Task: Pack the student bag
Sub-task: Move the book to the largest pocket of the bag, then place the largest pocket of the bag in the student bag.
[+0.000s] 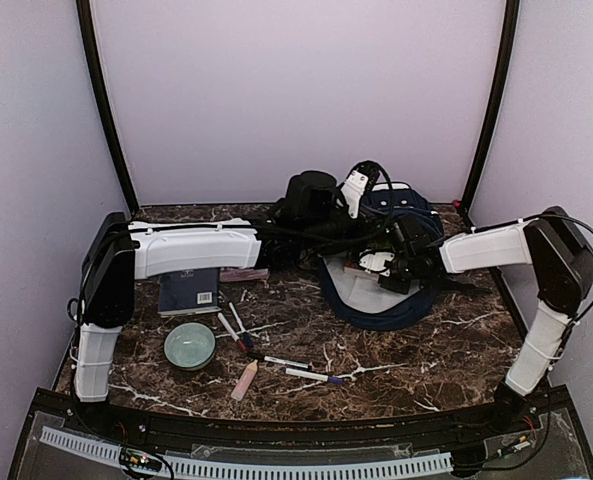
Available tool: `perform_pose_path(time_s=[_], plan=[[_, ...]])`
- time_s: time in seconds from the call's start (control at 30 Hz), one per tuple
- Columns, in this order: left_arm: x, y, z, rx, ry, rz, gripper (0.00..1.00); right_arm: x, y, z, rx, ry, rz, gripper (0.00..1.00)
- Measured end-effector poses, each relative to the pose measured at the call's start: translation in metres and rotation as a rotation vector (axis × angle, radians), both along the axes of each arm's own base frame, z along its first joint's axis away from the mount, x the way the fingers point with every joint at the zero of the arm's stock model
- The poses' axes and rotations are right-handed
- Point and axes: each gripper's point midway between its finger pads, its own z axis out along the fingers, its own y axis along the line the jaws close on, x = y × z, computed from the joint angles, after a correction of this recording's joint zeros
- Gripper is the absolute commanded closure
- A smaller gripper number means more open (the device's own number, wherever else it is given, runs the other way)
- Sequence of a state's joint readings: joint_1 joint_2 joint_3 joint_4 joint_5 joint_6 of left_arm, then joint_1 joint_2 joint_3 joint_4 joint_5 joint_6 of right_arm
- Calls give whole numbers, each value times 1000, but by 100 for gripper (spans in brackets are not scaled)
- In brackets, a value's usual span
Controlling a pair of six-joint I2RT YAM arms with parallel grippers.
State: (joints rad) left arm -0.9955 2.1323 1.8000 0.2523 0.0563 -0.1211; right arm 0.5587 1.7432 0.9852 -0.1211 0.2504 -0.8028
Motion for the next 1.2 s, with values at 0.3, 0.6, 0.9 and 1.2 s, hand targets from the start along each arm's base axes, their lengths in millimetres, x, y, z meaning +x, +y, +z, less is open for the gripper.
perform_pose_path(time_s=[0.3, 0.6, 0.9, 1.2], plan=[[5, 3, 1, -12, 16, 4, 100, 44, -3, 0, -43, -126, -71, 64], [1, 1, 1, -17, 25, -18, 100, 61, -24, 6, -85, -225, -151, 64], [0, 0, 3, -28, 29, -22, 100, 60, -40, 7, -56, -193, -206, 61], [5, 3, 2, -28, 54, -21, 100, -21, -14, 53, 155, -21, -39, 56]])
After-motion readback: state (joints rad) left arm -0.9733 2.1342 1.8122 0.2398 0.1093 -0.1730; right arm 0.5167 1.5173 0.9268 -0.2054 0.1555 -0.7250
